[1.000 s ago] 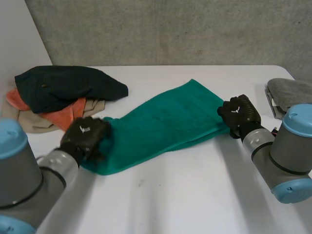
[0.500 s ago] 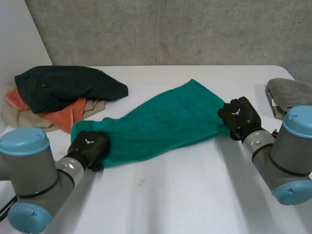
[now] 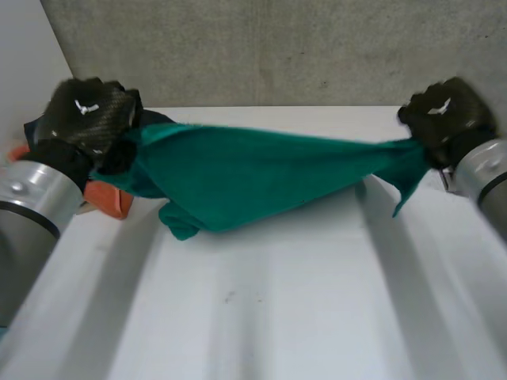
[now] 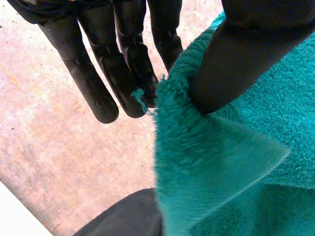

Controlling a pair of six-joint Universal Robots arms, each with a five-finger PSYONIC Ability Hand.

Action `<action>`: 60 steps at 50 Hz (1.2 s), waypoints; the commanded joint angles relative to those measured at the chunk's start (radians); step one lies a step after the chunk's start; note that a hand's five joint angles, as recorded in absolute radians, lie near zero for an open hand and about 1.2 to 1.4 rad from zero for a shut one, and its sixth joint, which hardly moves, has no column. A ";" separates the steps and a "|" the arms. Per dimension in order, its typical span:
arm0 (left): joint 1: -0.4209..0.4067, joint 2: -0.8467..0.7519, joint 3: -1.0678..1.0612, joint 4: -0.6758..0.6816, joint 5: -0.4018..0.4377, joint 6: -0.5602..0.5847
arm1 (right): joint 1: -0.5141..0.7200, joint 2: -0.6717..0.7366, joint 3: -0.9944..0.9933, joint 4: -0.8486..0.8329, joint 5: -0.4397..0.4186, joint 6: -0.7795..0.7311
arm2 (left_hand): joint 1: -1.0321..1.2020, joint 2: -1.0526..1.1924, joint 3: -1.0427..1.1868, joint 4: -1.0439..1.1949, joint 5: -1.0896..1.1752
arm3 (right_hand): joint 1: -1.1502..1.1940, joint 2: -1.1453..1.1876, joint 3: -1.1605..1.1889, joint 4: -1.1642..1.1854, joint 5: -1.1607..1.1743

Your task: Fold the laundry.

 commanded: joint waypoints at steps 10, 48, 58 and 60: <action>0.019 -0.324 0.286 -0.308 0.007 -0.002 | -0.074 0.127 -0.228 0.424 -0.117 -0.038 | 0.242 0.201 0.207 0.199 0.242 | 0.281 0.222 0.207 0.198 0.201; 0.007 -0.556 0.493 0.364 -0.028 0.077 | -0.071 0.258 -0.207 -0.319 -0.056 0.155 | 0.242 0.201 0.207 0.199 0.242 | 0.281 0.222 0.207 0.198 0.201; -0.011 -0.405 0.328 0.360 0.028 0.075 | -0.065 0.364 -0.148 -0.108 -0.074 0.381 | 0.242 0.201 0.207 0.199 0.242 | -0.783 -0.842 -0.857 -0.867 -0.863; -0.027 -0.355 0.319 0.355 0.030 0.077 | -0.057 0.377 -0.144 -0.078 -0.079 0.467 | 0.242 0.201 0.207 0.199 0.242 | -0.857 -0.916 -0.931 -0.940 -0.937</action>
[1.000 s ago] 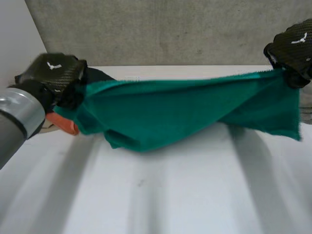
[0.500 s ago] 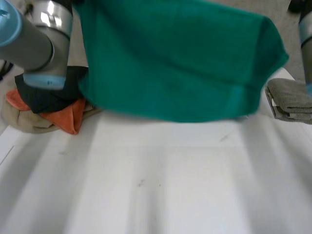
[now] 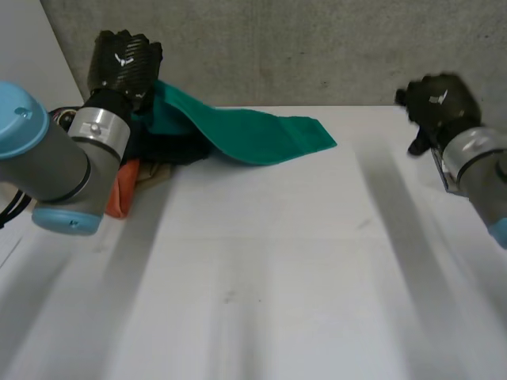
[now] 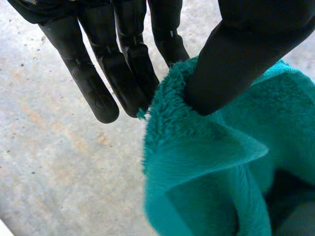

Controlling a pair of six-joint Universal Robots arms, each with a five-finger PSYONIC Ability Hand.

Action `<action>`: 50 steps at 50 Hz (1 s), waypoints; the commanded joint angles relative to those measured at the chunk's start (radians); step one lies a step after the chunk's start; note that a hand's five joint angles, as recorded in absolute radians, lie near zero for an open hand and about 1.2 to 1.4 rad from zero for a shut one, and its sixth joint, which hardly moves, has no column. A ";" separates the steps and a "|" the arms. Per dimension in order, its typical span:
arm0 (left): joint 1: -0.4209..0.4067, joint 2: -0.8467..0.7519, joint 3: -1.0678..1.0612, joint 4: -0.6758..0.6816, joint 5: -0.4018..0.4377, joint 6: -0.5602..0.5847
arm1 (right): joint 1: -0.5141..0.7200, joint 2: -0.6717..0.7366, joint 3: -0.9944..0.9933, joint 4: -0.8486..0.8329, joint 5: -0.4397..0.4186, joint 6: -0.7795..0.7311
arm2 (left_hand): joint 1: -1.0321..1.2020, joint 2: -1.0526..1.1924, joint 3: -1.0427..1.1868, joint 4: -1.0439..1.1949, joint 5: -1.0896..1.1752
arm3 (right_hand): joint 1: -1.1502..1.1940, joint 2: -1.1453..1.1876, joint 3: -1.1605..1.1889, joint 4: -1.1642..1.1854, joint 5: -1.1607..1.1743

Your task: Fold the laundry.

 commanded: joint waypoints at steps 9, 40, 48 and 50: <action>-0.099 0.279 -0.034 -0.089 0.013 0.001 | 0.109 0.063 0.026 0.064 -0.004 0.508 | 0.242 0.198 0.203 0.195 0.242 | -0.262 -0.253 -0.259 -0.256 -0.234; -0.232 0.572 -0.034 -0.213 -0.060 -0.008 | 0.244 0.311 -0.177 -0.168 0.165 0.331 | 0.242 0.198 0.203 0.195 0.242 | 0.960 0.969 0.963 0.966 0.987; -0.022 0.563 -0.060 -0.343 -0.059 -0.011 | 0.100 -0.091 -0.104 0.075 -0.011 -0.038 | 0.242 0.198 0.203 0.195 0.242 | 0.960 0.969 0.963 0.966 0.987; 0.039 0.557 -0.074 -0.363 -0.054 -0.011 | 0.054 -0.156 -0.150 0.228 -0.051 -0.125 | 0.242 0.198 0.203 0.195 0.242 | 0.960 0.969 0.963 0.966 0.987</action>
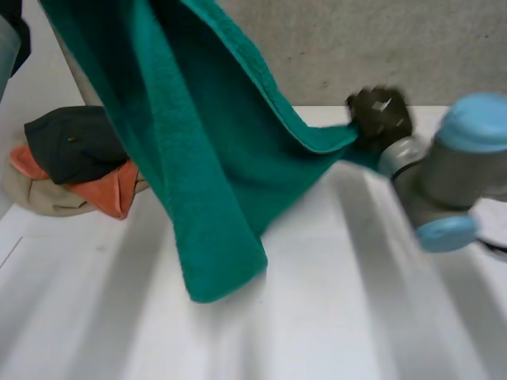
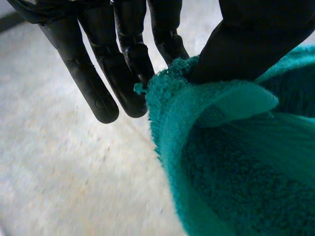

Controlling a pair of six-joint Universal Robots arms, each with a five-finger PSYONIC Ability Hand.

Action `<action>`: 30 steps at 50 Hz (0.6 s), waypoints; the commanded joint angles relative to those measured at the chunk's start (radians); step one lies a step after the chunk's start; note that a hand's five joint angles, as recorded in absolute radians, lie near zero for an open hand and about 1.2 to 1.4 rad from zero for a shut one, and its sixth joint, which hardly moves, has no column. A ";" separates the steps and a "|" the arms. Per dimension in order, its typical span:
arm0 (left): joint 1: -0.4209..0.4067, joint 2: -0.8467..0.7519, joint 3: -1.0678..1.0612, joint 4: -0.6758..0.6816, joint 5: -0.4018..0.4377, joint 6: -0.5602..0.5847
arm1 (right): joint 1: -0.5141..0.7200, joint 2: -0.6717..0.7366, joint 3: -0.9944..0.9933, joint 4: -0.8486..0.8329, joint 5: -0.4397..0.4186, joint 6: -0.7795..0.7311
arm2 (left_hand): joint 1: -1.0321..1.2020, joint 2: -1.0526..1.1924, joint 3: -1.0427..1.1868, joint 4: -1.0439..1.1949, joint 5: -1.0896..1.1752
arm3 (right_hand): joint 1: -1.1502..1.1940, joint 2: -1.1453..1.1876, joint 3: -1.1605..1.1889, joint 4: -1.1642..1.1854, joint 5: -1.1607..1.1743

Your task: Fold the laundry.

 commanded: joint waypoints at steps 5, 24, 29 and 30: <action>0.332 -0.081 -0.091 -0.154 0.065 -0.010 | -0.250 -0.365 -0.127 0.570 -0.168 -0.368 | 0.242 0.198 0.203 0.195 0.241 | 0.258 0.216 0.210 0.199 0.239; 0.260 -0.633 0.182 -0.151 0.113 0.001 | -0.308 -0.111 -0.204 0.693 -0.157 -0.473 | 0.242 0.198 0.203 0.195 0.241 | 0.258 0.216 0.210 0.199 0.239; 0.226 -0.757 0.484 0.007 0.085 -0.002 | -0.230 -0.036 -0.339 0.350 -0.048 -0.413 | 0.242 0.198 0.203 0.195 0.241 | 0.258 0.216 0.210 0.199 0.239; 0.226 -0.768 0.518 0.047 0.083 -0.005 | -0.223 -0.036 -0.345 0.297 -0.042 -0.405 | 0.242 0.198 0.203 0.195 0.241 | 0.258 0.216 0.210 0.199 0.239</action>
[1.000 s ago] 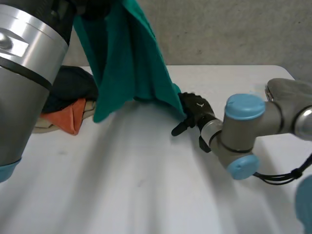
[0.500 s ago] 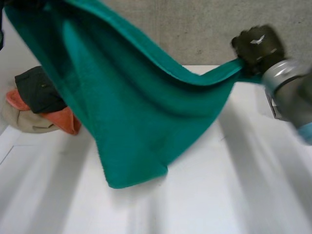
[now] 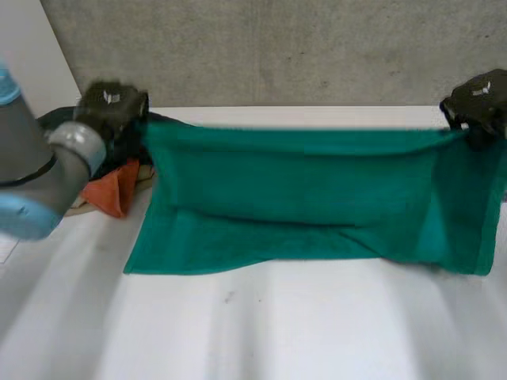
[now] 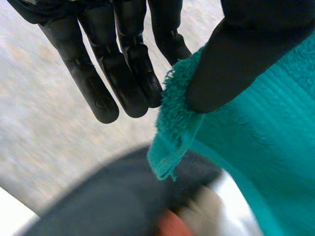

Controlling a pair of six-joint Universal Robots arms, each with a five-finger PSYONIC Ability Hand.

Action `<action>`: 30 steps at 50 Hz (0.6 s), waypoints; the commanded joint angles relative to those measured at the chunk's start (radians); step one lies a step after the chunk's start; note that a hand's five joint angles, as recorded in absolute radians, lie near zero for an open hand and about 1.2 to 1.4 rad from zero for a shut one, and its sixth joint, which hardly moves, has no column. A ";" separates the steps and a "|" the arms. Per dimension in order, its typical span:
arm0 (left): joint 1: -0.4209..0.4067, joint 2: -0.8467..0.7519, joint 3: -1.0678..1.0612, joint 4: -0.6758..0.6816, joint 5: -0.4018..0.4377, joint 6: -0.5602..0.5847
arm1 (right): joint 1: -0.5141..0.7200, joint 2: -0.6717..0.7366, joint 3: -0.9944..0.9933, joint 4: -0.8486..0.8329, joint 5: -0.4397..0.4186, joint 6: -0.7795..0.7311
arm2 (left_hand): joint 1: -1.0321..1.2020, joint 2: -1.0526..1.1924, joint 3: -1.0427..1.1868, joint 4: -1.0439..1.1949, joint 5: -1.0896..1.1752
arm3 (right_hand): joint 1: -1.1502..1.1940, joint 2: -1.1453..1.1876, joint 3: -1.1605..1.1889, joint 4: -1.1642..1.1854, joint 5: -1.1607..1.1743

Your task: Fold the laundry.

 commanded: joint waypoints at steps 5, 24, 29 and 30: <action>-0.028 -0.143 0.438 0.513 -0.097 -0.009 | 0.110 0.057 -0.102 -0.927 0.127 0.141 | 0.242 0.197 0.202 0.195 0.226 | 0.258 0.216 0.207 0.198 0.201; -0.028 -0.115 0.090 0.564 -0.071 -0.025 | 0.147 0.095 0.087 -0.840 0.104 0.192 | 0.242 0.197 0.202 0.195 0.226 | 0.258 0.216 0.207 0.198 0.201; -0.034 -0.106 -0.111 0.501 -0.020 -0.012 | 0.147 0.182 0.168 -0.748 0.097 0.183 | 0.242 0.197 0.202 0.195 0.226 | 0.258 0.216 0.207 0.198 0.201; -0.034 -0.108 -0.131 0.486 -0.019 -0.012 | 0.147 0.198 0.178 -0.736 0.095 0.178 | 0.242 0.197 0.202 0.195 0.226 | 0.258 0.216 0.207 0.198 0.201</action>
